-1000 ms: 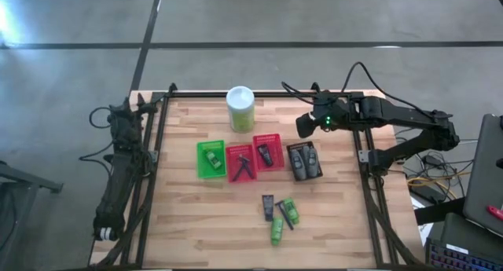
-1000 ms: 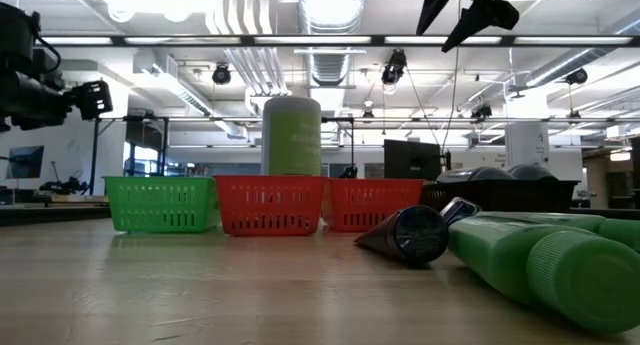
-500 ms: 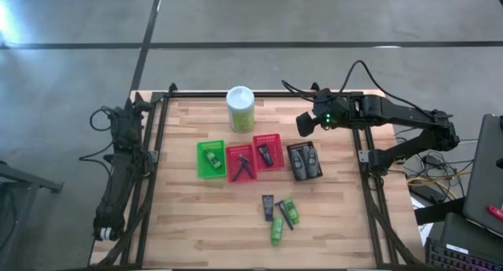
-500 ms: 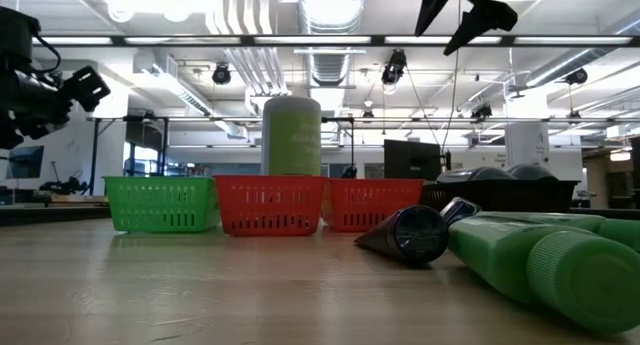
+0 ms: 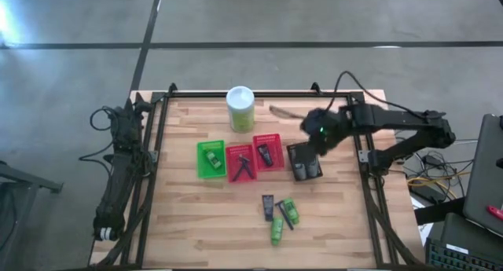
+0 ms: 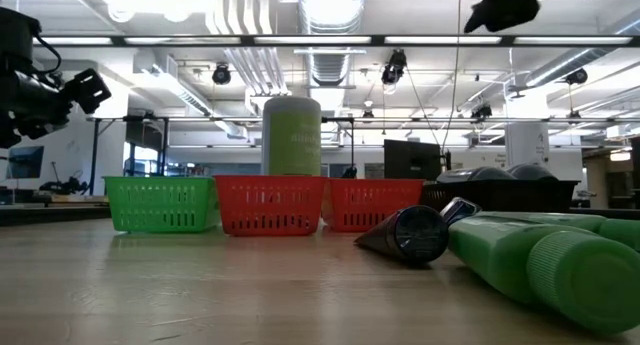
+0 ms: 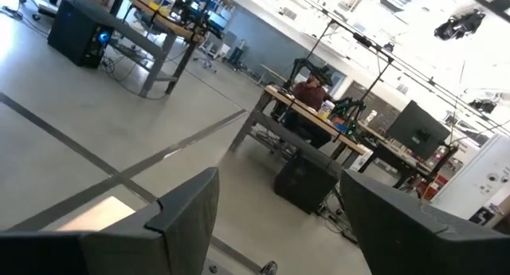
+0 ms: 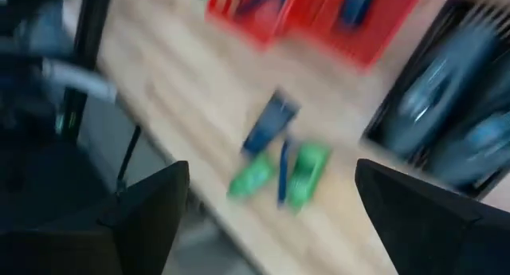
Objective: Pick & Place Travel size toiletries
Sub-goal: Put the blue razor into the left orange bin
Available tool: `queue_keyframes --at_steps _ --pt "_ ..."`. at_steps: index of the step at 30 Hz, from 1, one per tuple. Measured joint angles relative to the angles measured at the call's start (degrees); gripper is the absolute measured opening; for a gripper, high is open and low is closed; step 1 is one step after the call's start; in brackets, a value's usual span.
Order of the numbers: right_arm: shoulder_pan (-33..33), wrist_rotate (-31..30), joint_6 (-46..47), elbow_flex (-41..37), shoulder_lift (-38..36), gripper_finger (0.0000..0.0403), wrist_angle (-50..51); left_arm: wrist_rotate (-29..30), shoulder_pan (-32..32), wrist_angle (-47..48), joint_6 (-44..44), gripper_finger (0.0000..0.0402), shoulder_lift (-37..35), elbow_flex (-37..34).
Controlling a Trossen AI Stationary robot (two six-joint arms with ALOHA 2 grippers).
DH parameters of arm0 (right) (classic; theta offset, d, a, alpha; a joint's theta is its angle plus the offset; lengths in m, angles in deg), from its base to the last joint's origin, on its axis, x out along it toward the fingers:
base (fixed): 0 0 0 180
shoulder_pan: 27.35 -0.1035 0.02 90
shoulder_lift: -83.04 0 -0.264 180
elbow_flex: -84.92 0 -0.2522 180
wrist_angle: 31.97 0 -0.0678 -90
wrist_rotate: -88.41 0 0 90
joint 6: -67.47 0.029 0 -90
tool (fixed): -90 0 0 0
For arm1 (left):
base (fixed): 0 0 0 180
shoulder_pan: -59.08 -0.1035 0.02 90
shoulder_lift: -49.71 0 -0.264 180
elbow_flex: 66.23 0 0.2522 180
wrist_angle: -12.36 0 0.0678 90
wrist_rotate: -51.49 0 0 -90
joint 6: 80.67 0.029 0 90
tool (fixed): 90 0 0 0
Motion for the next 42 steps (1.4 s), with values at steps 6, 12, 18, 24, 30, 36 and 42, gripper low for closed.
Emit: queue_keyframes --at_steps 6,12,18,24,30,36,42 --pt "-10.7 4.5 6.5 -0.2 5.9 0.0346 0.8 0.0 0.0 0.0 -0.1 0.0267 0.0 0.0" --pt "-17.5 4.4 9.8 -0.2 12.0 0.0359 0.0 0.0 0.0 0.0 -0.1 0.0267 0.0 0.0" --pt "-20.1 3.6 12.0 -0.1 17.6 0.0365 0.7 0.0 0.0 0.0 -0.1 0.0267 0.0 0.0" --pt "-21.3 0.7 17.7 -0.6 22.5 0.0364 5.1 0.0 0.0 0.0 -0.1 0.0267 0.0 0.0" --pt "-21.6 0.7 20.9 -1.5 26.6 0.0363 4.0 0.0 0.0 0.1 -0.1 0.0267 0.0 0.0" --pt "-21.8 2.1 22.0 -1.5 25.8 0.0363 4.2 -0.1 0.0 0.1 -0.1 0.0267 0.0 0.0" --pt "-21.9 -8.0 27.1 -1.5 18.8 0.035 7.2 -0.1 0.0 0.1 0.0 0.0267 0.0 0.0"
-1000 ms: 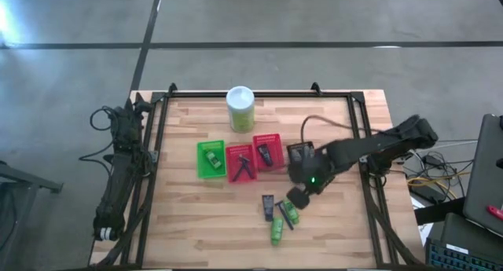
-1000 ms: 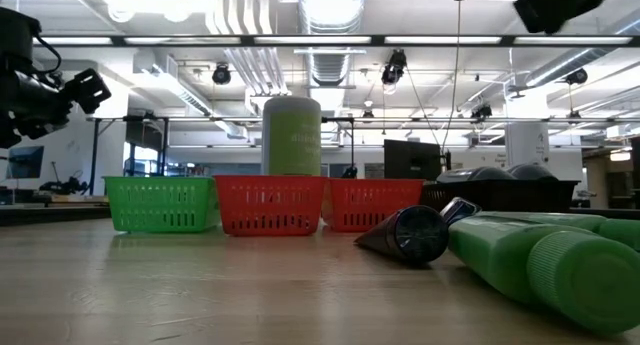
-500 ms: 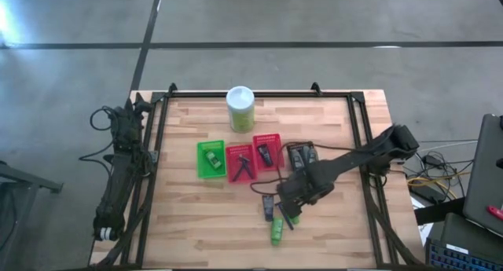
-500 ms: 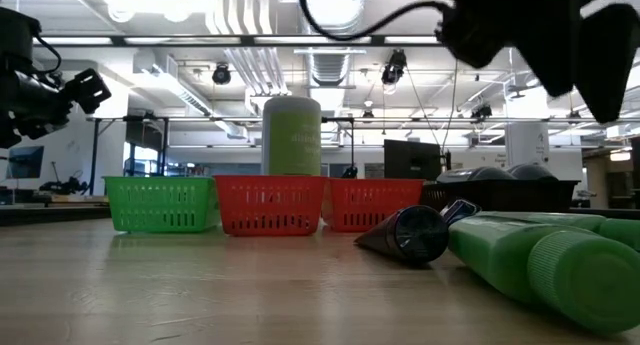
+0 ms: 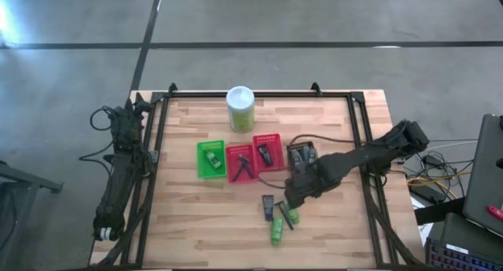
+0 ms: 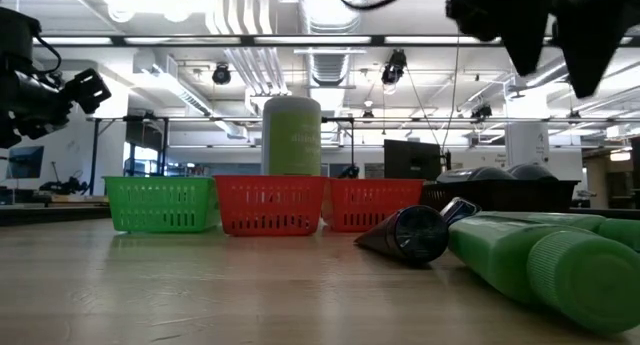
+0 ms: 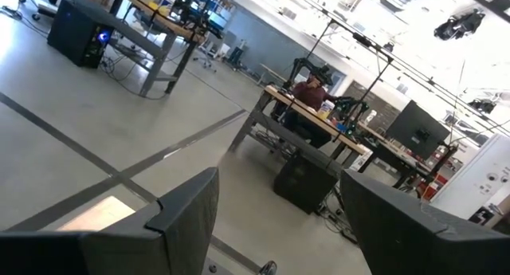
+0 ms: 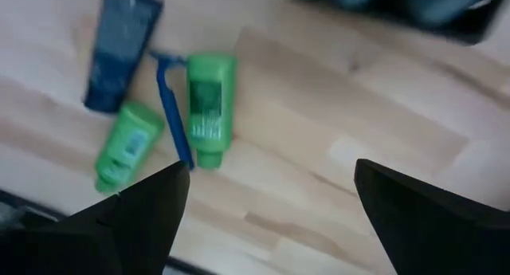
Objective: Pick & Place Travel size toiletries
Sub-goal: Put the blue razor into the left orange bin
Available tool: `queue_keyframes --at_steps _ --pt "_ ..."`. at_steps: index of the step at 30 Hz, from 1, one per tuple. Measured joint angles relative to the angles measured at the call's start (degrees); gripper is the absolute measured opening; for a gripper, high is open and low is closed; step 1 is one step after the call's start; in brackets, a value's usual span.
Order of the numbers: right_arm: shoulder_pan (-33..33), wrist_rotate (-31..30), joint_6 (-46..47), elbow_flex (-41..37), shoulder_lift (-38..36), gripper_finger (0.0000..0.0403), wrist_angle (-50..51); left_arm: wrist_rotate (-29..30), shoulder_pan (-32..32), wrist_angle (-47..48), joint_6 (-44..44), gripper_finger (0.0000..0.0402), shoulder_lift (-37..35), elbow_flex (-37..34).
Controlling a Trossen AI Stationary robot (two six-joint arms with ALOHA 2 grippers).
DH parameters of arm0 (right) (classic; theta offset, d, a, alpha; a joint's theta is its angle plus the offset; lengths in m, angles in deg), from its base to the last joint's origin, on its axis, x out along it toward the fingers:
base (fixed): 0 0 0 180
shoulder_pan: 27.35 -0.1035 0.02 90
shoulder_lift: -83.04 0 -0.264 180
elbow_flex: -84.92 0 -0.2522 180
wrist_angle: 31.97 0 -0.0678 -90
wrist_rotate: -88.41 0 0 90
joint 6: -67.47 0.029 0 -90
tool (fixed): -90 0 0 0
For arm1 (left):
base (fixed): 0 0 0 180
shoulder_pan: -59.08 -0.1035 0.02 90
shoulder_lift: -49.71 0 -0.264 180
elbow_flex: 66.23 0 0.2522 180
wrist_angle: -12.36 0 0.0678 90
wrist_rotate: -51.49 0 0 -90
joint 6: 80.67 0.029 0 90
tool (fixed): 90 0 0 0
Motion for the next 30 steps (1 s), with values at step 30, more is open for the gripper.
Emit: queue_keyframes --at_steps 30 --pt "0.9 -9.9 -18.8 -2.3 -8.9 0.0358 3.6 0.0 0.0 0.0 0.0 0.0267 0.2 0.0"
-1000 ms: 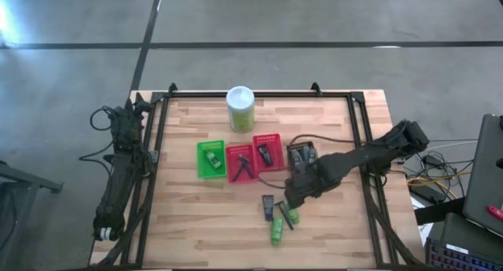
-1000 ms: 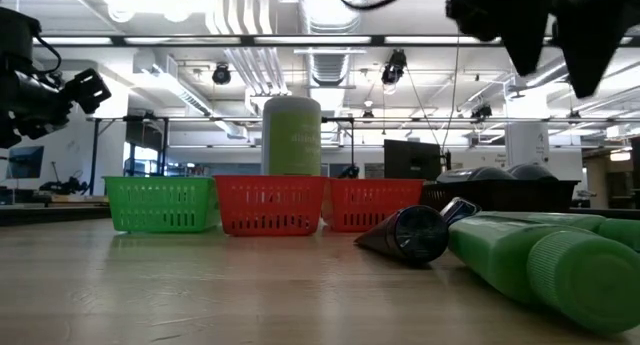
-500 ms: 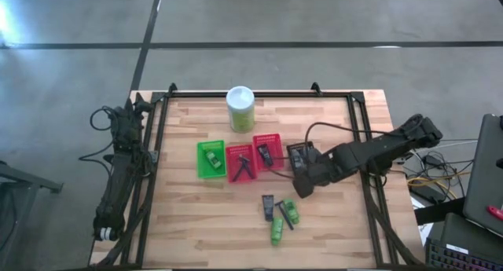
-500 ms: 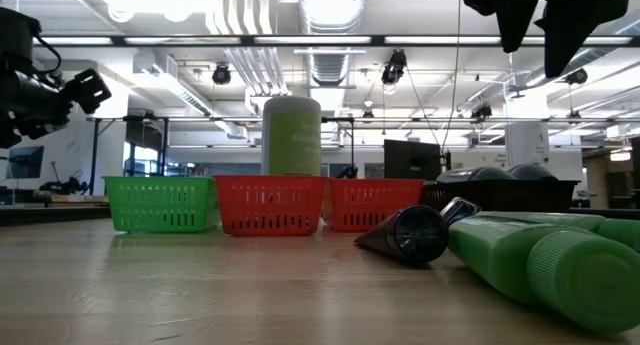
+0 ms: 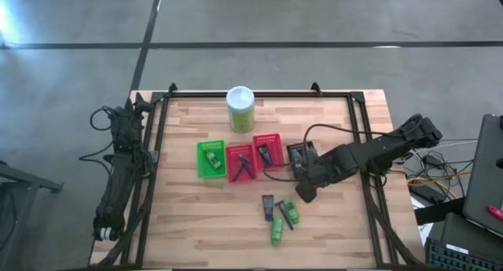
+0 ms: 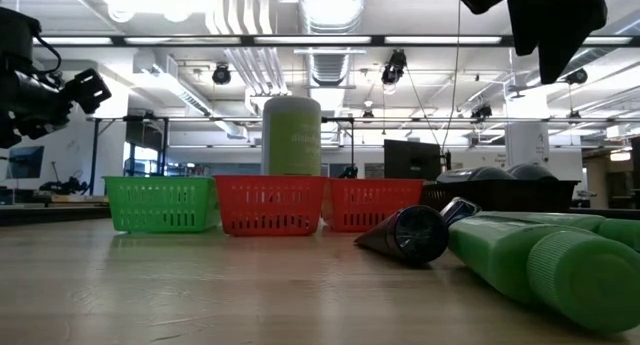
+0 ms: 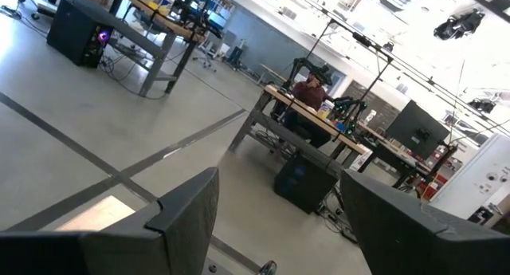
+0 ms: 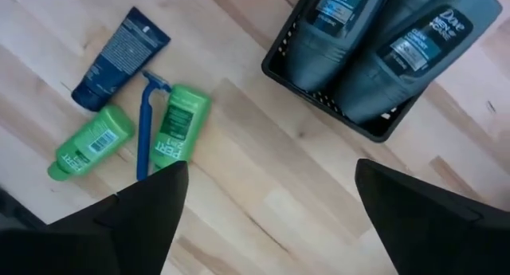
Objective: Pick & Place Travel size toiletries
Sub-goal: Put the blue razor into the left orange bin
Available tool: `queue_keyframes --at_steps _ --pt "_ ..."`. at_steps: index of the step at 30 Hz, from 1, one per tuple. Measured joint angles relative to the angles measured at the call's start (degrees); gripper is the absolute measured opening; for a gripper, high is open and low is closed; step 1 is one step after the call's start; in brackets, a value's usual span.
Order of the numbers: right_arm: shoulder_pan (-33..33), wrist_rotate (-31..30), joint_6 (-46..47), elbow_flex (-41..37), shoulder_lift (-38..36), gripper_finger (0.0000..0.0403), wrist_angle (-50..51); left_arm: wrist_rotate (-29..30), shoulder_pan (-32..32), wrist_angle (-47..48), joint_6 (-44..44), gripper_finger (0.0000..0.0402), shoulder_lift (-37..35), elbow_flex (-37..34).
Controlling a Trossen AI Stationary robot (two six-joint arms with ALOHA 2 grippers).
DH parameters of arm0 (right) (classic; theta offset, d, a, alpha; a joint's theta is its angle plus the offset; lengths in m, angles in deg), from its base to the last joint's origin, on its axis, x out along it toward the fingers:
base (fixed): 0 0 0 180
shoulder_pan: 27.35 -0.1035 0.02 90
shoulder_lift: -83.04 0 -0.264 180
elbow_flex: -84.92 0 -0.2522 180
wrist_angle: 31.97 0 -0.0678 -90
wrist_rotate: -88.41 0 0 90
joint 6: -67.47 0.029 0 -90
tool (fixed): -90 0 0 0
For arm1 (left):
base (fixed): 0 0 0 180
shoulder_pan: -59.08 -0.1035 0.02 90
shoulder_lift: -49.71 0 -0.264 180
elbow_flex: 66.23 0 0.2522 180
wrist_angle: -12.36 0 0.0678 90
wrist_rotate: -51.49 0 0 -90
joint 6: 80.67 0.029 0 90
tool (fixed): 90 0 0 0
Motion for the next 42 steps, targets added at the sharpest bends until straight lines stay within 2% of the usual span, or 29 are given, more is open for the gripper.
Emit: queue_keyframes --at_steps 6,14,21,25,34,38,42 --pt "0.0 0.0 -1.8 -0.8 0.2 0.036 -0.8 0.0 0.0 0.0 0.0 0.0267 0.0 0.0" --pt "0.0 0.3 0.6 -3.2 0.2 0.0335 -7.2 0.0 0.0 0.0 0.0 0.0267 0.0 0.0" --pt "0.0 0.6 10.9 -4.2 0.2 0.0315 -8.6 0.0 0.0 0.0 0.0 0.0267 0.0 0.0" --pt "-0.4 3.9 14.3 -5.3 0.3 0.0309 -14.7 0.0 0.0 0.0 0.0 0.0267 0.0 0.0" --pt "-2.8 6.1 18.3 -5.3 7.3 0.0314 -20.9 0.0 0.0 0.0 0.0 0.0267 0.1 0.0" --pt "-3.5 8.0 15.9 -2.1 12.4 0.0313 -24.5 0.0 0.0 0.0 0.0 0.0267 0.1 0.0" --pt "-3.5 8.1 14.1 2.3 17.1 0.0289 -23.1 0.0 0.0 0.0 0.0 0.0267 0.1 0.0"
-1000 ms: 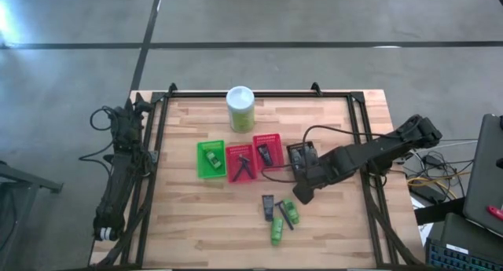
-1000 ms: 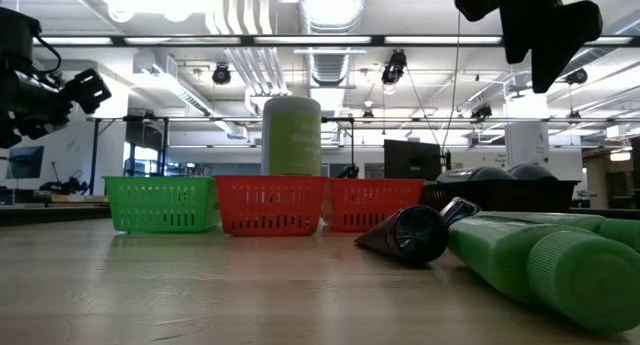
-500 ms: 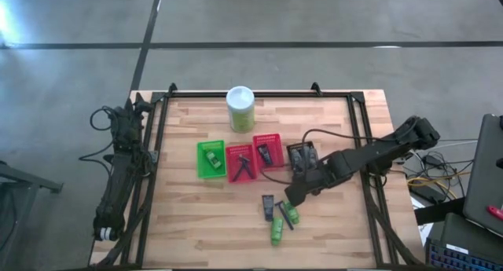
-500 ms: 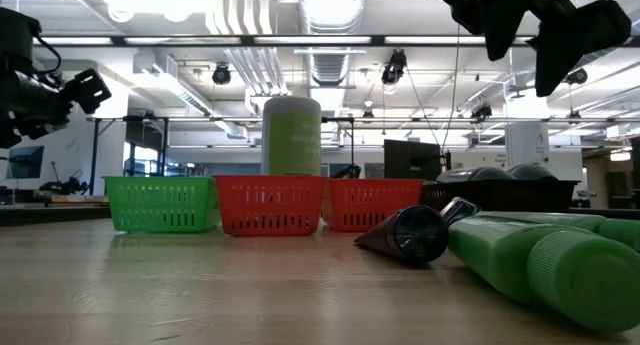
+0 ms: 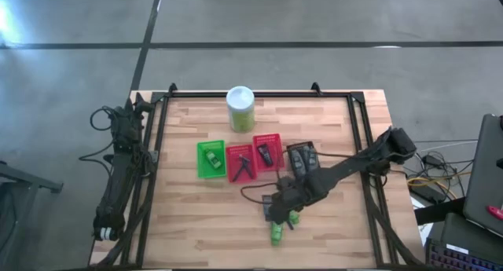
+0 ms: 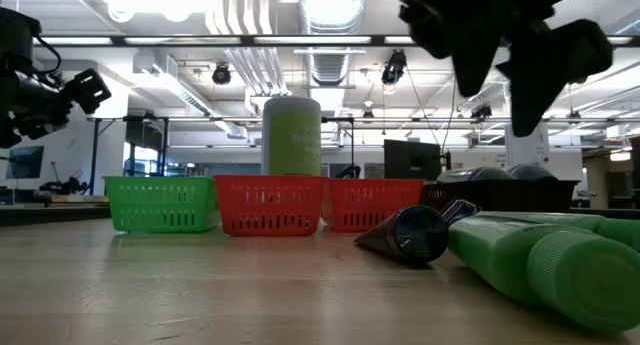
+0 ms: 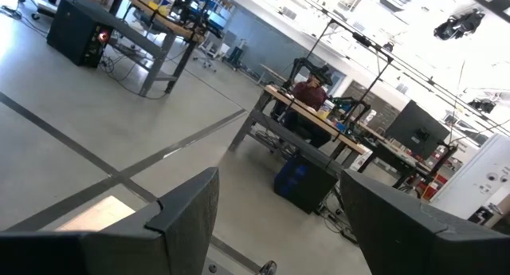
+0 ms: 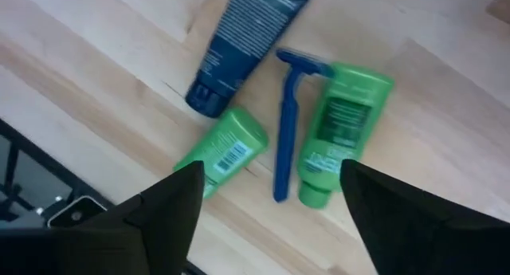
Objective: Pick & Place Travel size toiletries
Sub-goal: Put the blue razor into the left orange bin
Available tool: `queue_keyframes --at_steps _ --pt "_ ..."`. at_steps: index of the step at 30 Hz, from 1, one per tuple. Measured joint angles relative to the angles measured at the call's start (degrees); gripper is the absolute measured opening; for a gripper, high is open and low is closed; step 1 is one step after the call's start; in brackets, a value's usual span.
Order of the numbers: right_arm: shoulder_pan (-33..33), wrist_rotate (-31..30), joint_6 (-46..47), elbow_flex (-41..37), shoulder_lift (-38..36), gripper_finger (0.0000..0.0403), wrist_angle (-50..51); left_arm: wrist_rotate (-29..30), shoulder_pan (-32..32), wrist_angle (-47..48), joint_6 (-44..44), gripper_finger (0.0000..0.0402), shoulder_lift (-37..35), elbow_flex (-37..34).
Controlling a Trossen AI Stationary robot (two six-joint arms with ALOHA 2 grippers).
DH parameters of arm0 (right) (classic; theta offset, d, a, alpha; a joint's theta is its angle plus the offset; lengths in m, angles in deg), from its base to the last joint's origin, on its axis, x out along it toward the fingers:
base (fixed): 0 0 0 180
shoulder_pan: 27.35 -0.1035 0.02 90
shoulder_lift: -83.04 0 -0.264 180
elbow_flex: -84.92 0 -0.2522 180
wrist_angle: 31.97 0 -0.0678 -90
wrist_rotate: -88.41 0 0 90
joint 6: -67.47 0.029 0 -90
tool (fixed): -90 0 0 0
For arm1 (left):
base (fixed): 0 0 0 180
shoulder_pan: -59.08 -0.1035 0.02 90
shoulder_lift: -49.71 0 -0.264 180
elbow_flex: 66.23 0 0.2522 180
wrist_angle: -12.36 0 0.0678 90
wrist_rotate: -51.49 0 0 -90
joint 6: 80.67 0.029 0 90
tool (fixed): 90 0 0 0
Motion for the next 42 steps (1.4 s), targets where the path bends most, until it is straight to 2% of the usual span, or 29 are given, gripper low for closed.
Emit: queue_keyframes --at_steps 12,19,25,30,35,42 --pt "0.0 1.5 4.5 8.1 12.1 0.0189 0.6 0.0 0.0 0.0 0.0 0.0267 0.0 0.0" --pt "0.0 0.7 7.2 11.3 14.8 0.0152 5.2 0.0 0.1 0.0 0.0 0.0267 0.0 0.0" --pt "0.2 -0.9 7.6 11.1 14.9 0.0137 5.2 0.0 0.2 0.0 0.0 0.0267 0.0 0.0" --pt "1.4 -2.3 6.7 10.4 15.0 0.014 5.2 0.0 0.2 0.0 0.0 0.0267 0.0 0.0" --pt "1.3 -2.2 4.2 9.5 15.0 0.0137 5.2 0.0 0.2 0.0 0.0 0.0267 0.0 0.0" --pt "1.4 -1.8 5.5 7.5 15.0 0.0123 4.4 0.1 0.2 0.0 0.0 0.0267 0.0 0.0"
